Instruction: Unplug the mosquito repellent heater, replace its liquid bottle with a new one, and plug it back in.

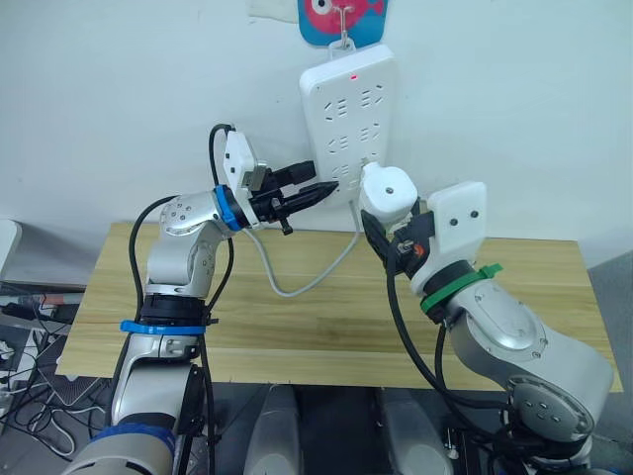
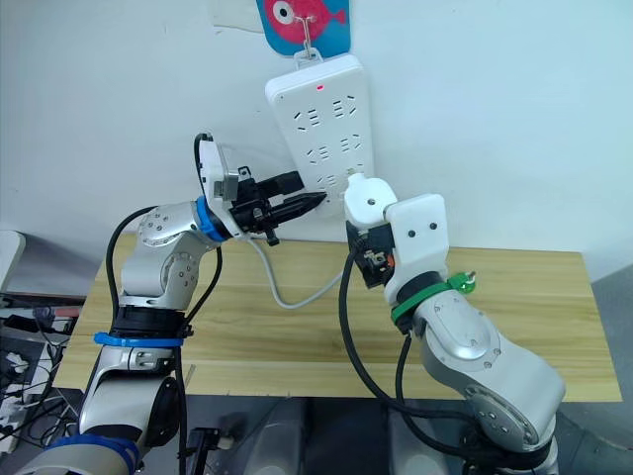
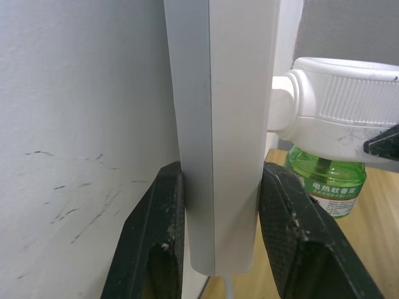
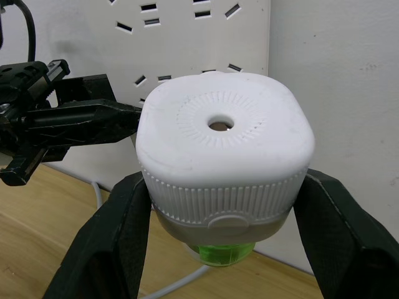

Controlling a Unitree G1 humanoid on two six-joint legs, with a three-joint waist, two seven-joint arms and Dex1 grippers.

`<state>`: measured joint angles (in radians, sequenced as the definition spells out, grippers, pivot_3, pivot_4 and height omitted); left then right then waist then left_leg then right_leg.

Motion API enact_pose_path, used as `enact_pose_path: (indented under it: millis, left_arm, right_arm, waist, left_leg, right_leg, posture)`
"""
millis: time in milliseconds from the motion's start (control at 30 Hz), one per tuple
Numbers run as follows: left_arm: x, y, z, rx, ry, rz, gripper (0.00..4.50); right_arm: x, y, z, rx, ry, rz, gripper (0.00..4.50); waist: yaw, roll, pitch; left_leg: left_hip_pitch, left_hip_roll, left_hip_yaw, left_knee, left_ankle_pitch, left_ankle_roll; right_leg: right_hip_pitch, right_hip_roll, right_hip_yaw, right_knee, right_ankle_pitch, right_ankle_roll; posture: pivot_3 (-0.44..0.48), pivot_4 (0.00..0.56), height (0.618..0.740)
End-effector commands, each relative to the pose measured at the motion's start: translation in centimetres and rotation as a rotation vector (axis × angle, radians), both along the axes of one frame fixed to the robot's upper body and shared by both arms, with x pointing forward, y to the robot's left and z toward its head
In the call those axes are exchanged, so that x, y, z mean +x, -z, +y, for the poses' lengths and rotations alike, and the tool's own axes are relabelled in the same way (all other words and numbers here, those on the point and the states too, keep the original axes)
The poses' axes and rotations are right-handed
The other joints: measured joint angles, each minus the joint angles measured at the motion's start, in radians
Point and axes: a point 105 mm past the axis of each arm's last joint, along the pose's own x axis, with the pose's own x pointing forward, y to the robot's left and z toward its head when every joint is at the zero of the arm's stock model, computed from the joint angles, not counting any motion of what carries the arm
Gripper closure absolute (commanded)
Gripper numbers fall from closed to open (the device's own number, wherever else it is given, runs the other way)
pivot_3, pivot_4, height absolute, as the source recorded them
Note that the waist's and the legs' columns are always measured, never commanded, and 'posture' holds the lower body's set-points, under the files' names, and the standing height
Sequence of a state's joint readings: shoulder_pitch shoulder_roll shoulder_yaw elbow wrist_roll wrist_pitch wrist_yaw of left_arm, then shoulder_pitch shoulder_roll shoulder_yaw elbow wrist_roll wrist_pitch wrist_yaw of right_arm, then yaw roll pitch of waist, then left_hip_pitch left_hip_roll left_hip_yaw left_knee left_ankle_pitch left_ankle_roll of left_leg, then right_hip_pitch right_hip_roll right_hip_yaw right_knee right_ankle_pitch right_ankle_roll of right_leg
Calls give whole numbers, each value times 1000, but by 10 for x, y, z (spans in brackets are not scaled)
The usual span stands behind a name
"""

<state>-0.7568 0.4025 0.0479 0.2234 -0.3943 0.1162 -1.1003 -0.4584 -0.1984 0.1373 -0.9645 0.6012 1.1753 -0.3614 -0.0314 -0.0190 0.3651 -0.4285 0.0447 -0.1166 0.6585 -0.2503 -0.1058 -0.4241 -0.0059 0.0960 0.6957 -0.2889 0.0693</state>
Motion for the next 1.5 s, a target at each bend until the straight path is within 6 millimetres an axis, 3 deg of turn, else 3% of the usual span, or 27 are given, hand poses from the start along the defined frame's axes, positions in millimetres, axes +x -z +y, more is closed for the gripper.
enact_pose_path:
  millis: [33, 967, 1300, 1500]
  left_arm:
    - [-19, 8, -24, 71, 152, -42, 3214]
    - [-19, 13, -23, 90, 155, -49, 3214]
    - [-20, 12, -25, 92, 160, -59, 3214]
    - [-20, 10, -26, 80, 162, -53, 3214]
  right_arm:
    - [0, -26, -8, 60, 48, -95, 1578]
    - [-6, -64, -11, 120, 32, -239, 1578]
    - [-3, -64, -6, 105, 4, -225, 1578]
    - [0, -42, -2, 44, -9, -168, 1578]
  waist:
    - [0, 0, 0]
    - [-6, 1, 1]
    - [-5, 1, 1]
    - [-5, 1, 1]
  left_leg:
    - [0, 0, 0, 0, 0, 0]
    - [0, 0, 0, 0, 0, 1]
    - [-1, 1, 1, -1, 0, 1]
    - [-1, 1, 1, -1, 0, 1]
  right_leg:
    - [0, 0, 0, 0, 0, 0]
    - [-1, 1, 1, 1, 0, 0]
    - [-2, 1, 1, 1, 0, 0]
    - [-2, 1, 1, 1, 0, 0]
  posture:
    - [59, 356, 740]
    - [56, 365, 740]
    - [53, 363, 740]
    - [61, 352, 740]
